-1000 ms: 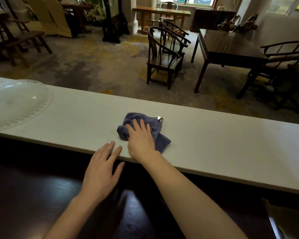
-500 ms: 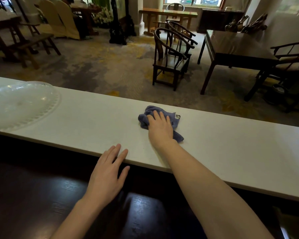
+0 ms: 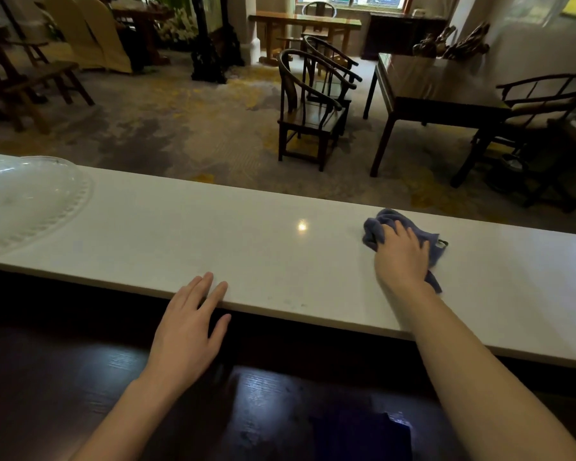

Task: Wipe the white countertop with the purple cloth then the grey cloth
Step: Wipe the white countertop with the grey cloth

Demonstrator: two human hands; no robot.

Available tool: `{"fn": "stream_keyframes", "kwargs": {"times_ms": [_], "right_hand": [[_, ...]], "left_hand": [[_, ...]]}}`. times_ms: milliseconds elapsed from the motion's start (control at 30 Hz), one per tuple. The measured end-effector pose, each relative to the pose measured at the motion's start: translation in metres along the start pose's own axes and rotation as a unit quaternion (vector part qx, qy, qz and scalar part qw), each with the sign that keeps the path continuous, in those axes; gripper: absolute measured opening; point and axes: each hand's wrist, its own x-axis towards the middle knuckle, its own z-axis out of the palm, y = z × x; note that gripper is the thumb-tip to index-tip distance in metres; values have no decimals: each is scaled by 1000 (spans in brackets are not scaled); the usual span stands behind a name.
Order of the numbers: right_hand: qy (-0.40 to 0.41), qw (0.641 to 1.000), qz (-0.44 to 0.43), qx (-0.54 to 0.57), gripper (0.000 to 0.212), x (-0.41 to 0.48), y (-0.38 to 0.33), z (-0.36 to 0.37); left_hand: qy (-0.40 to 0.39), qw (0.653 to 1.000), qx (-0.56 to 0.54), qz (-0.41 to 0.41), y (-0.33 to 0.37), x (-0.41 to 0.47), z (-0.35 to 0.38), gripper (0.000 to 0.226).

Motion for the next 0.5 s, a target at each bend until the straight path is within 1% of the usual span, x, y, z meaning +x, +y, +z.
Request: {"fn": "stream_keyframes", "kwargs": {"times_ms": [100, 200, 367, 500], "right_hand": [[21, 999, 41, 18, 37, -3, 39, -2], [34, 998, 40, 29, 36, -8, 54, -2], [24, 997, 46, 51, 39, -16, 32, 1], [3, 998, 18, 57, 38, -23, -2, 8]], "left_hand": [[1, 1000, 2, -1, 1, 0, 0, 60], [3, 1000, 1, -2, 1, 0, 1, 61], [2, 1000, -1, -3, 2, 1, 2, 61], [4, 1000, 0, -3, 1, 1, 3, 61]]}}
